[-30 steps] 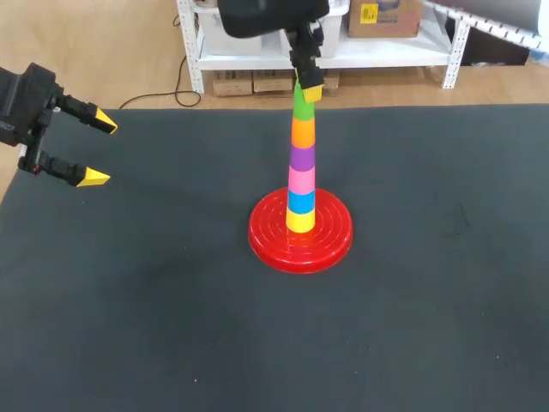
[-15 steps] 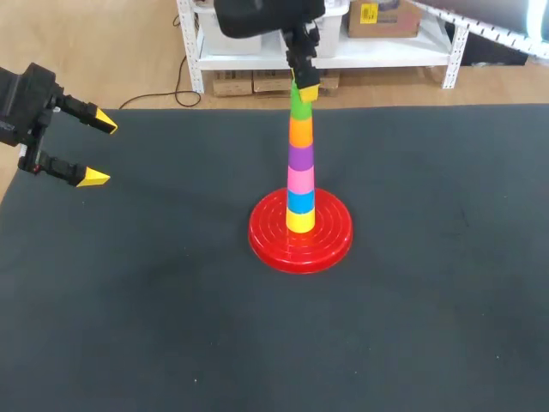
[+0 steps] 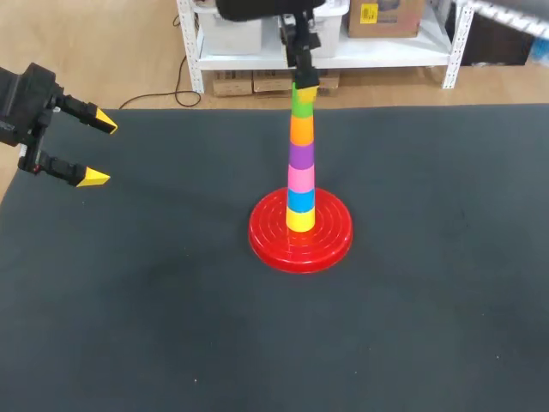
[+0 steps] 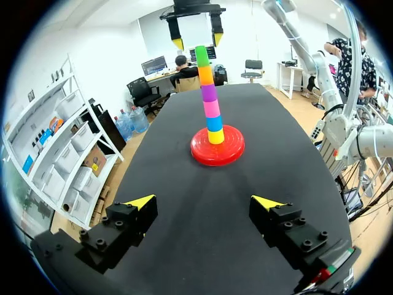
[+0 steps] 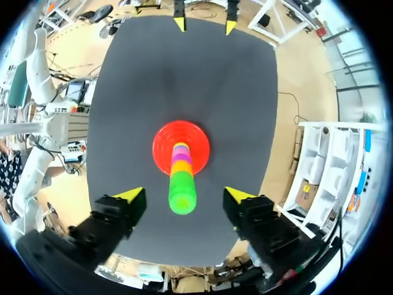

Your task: Pick up and stack the cylinders on the red base in this order: pink,purple,orange,green

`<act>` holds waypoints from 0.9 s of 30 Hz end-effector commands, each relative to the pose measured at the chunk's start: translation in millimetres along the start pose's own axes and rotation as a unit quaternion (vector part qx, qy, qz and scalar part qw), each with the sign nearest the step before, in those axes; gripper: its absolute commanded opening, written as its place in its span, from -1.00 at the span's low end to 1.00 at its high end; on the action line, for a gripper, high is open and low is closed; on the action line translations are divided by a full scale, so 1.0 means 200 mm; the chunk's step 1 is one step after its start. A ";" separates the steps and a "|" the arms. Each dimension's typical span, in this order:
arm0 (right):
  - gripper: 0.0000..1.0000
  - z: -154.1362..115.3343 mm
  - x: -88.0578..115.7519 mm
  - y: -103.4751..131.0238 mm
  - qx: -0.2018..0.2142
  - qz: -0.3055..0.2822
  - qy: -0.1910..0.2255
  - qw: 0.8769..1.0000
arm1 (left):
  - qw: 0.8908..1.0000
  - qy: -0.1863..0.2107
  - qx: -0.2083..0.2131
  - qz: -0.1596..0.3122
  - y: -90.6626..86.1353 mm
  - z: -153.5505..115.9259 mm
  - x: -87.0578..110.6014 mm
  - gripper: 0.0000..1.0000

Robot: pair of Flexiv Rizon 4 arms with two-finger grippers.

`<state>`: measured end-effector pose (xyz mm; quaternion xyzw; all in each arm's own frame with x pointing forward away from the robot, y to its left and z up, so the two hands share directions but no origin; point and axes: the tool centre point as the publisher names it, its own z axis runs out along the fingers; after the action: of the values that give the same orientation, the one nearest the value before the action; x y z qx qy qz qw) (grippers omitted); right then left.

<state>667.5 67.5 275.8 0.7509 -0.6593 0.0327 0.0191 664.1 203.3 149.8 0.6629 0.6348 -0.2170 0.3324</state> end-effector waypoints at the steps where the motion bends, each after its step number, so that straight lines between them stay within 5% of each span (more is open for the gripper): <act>1: 1.00 -0.01 0.09 0.04 0.011 0.012 -0.030 0.999 | 1.000 0.000 0.000 0.001 0.00 0.00 0.00 1.00; 12: 1.00 0.03 0.21 0.06 -0.001 0.062 -0.099 0.993 | 1.000 0.000 0.000 0.001 0.00 0.00 0.00 1.00; 27: 1.00 0.08 0.27 0.07 0.008 0.084 -0.107 0.991 | 1.000 0.000 0.000 0.001 0.00 0.00 0.00 1.00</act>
<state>665.5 14.4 265.5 0.6933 -0.7179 -0.0392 -0.0484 664.1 203.3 149.8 0.6629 0.6348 -0.2170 0.3324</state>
